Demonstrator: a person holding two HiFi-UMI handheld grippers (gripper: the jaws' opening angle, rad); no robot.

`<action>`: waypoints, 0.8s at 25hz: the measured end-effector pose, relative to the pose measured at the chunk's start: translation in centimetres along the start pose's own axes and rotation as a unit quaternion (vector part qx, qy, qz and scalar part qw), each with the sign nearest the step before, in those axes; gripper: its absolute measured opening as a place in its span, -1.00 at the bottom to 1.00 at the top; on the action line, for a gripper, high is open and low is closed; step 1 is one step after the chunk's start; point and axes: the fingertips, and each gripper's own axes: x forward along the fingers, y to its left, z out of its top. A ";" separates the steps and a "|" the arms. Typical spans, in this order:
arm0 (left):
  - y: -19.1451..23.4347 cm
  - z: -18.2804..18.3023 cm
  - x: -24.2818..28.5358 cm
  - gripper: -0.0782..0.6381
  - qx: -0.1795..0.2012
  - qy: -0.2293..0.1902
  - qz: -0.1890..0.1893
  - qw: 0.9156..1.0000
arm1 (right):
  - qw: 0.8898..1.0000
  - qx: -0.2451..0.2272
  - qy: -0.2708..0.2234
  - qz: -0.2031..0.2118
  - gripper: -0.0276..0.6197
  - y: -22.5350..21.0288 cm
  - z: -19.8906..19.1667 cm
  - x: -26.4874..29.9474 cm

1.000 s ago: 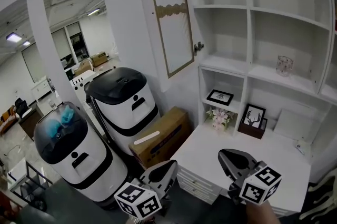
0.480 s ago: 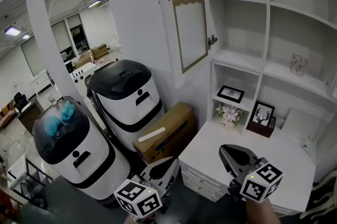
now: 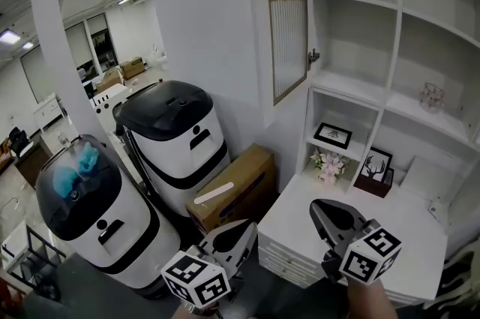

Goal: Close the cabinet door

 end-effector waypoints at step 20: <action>2.8 1.3 -0.8 -0.76 0.010 0.008 -0.049 0.999 | 0.999 -0.024 -0.008 -0.036 -0.90 1.8 1.1 6.2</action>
